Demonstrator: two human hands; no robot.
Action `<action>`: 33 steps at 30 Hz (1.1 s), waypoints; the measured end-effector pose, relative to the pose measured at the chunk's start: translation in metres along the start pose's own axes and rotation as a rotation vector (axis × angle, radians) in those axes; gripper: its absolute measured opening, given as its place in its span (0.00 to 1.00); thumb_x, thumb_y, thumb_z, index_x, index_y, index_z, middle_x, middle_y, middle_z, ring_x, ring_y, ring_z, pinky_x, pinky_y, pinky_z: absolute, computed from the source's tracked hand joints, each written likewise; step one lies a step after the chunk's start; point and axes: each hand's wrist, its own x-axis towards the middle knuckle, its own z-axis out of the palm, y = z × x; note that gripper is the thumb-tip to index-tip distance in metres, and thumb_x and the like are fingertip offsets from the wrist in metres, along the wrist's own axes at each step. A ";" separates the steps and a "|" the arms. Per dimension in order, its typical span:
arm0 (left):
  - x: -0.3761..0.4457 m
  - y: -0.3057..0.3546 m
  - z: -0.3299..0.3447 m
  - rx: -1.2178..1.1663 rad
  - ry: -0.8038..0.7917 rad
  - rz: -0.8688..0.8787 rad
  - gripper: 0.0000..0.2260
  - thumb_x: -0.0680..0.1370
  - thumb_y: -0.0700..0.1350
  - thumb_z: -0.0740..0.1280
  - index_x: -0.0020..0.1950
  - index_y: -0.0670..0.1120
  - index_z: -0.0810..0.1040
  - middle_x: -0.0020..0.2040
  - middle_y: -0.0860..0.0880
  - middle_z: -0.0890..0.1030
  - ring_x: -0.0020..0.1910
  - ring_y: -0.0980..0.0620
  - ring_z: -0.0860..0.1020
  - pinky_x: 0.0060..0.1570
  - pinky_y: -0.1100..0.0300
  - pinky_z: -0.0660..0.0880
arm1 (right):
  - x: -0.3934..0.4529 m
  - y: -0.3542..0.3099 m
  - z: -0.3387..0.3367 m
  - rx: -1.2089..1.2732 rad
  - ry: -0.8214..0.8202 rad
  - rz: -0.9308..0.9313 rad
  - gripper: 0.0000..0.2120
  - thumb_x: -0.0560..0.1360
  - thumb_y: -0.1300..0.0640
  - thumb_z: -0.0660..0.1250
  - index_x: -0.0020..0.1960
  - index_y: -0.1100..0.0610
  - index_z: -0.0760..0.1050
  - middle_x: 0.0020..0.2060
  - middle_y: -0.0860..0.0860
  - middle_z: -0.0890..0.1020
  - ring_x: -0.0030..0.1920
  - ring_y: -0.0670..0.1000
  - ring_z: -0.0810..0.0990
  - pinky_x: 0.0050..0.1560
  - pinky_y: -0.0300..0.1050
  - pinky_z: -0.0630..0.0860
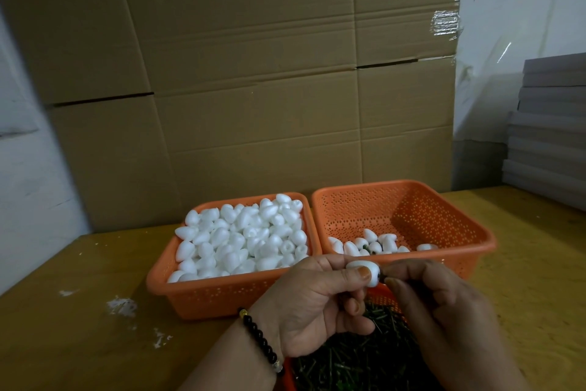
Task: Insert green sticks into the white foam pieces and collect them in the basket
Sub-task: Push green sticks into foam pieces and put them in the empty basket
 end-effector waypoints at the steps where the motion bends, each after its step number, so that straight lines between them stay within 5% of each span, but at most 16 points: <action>1: 0.000 0.000 0.000 -0.003 0.000 0.001 0.09 0.73 0.39 0.70 0.52 0.39 0.80 0.34 0.47 0.75 0.29 0.56 0.73 0.30 0.59 0.79 | 0.000 -0.001 0.000 0.010 -0.005 0.013 0.07 0.70 0.57 0.69 0.47 0.49 0.80 0.41 0.40 0.82 0.42 0.38 0.80 0.40 0.33 0.75; 8: 0.000 0.001 -0.001 0.007 -0.008 0.032 0.06 0.71 0.39 0.71 0.47 0.41 0.82 0.34 0.47 0.75 0.29 0.56 0.73 0.30 0.59 0.78 | -0.003 0.000 0.001 0.193 -0.040 0.104 0.15 0.67 0.54 0.69 0.54 0.48 0.77 0.47 0.38 0.84 0.48 0.38 0.83 0.48 0.30 0.76; 13: 0.001 0.000 -0.002 -0.010 -0.029 0.075 0.08 0.71 0.38 0.71 0.49 0.42 0.83 0.36 0.48 0.76 0.31 0.55 0.73 0.31 0.59 0.78 | -0.004 -0.002 0.002 0.254 -0.040 0.133 0.20 0.66 0.51 0.69 0.57 0.38 0.72 0.50 0.36 0.82 0.50 0.39 0.82 0.52 0.31 0.76; 18: 0.004 -0.002 -0.003 -0.032 -0.003 0.180 0.12 0.70 0.34 0.70 0.51 0.44 0.84 0.39 0.48 0.79 0.32 0.56 0.74 0.35 0.59 0.78 | -0.006 0.009 0.004 0.181 -0.040 0.131 0.31 0.67 0.70 0.74 0.57 0.39 0.72 0.51 0.38 0.82 0.51 0.39 0.82 0.51 0.29 0.75; 27: 0.004 -0.002 -0.005 0.056 0.107 0.309 0.15 0.74 0.33 0.67 0.55 0.47 0.83 0.42 0.49 0.80 0.37 0.55 0.76 0.39 0.60 0.77 | -0.008 0.012 0.006 0.171 -0.031 0.101 0.33 0.66 0.68 0.75 0.58 0.37 0.71 0.51 0.38 0.82 0.51 0.39 0.82 0.53 0.29 0.74; 33: 0.005 -0.002 -0.005 0.102 0.184 0.333 0.13 0.76 0.40 0.68 0.60 0.45 0.76 0.43 0.46 0.81 0.38 0.52 0.78 0.38 0.59 0.76 | -0.009 0.014 0.006 0.180 -0.039 0.100 0.32 0.67 0.66 0.75 0.59 0.37 0.70 0.51 0.39 0.81 0.52 0.40 0.82 0.54 0.34 0.76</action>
